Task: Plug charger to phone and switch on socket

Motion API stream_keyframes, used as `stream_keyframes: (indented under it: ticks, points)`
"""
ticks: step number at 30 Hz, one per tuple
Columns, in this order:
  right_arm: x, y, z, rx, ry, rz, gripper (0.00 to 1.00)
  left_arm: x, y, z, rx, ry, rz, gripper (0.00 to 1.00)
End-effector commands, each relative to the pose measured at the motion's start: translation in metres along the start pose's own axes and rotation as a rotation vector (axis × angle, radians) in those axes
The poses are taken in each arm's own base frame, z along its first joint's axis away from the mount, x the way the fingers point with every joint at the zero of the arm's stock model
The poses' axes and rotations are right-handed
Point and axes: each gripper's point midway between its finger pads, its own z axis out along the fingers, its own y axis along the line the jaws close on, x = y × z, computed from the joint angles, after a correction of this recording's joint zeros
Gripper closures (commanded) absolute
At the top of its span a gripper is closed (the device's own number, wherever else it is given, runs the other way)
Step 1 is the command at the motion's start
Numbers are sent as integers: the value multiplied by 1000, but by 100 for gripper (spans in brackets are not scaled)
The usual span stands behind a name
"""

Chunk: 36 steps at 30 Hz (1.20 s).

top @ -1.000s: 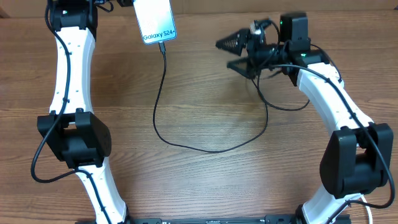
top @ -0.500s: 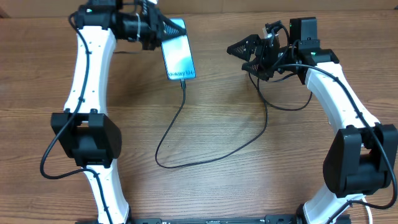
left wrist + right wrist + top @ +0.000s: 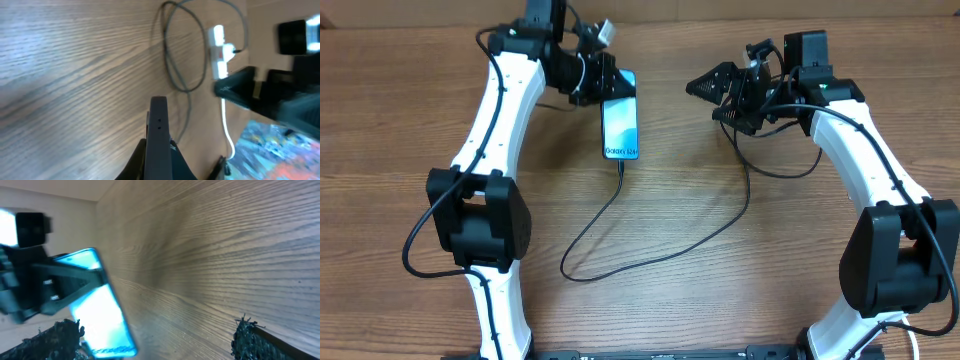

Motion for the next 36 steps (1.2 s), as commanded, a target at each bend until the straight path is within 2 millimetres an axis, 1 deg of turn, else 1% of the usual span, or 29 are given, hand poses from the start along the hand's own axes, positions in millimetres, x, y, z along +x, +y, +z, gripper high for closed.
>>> stream_keyframes:
  ticks: [1, 4, 10, 17, 18, 26, 33, 36]
  points:
    - [-4, 8, -8, 7, -28, -44, 0, 7, 10, 10, 19, 6, -30, 96]
    - [-3, 7, -8, 10, -24, -39, 0, 11, 18, 21, 50, 4, -59, 96]
    - [0, 6, -6, 14, -13, -33, 0, 23, 44, 48, 56, -4, -99, 96]
    - [3, 4, -6, 27, -5, -20, 0, 49, 68, 77, 61, 8, -164, 96]
    - [3, 2, -6, 34, -8, -19, 0, 56, 72, 82, 60, 16, -177, 96]
    - [3, 1, -6, 38, -8, -17, 0, 80, 80, 93, 45, 64, -217, 96]
    - [3, 1, -6, 38, -8, -17, 0, 87, 81, 96, 42, 83, -241, 96]
    - [3, 1, -6, 39, -6, -14, 0, 91, 85, 96, 17, 91, -255, 96]
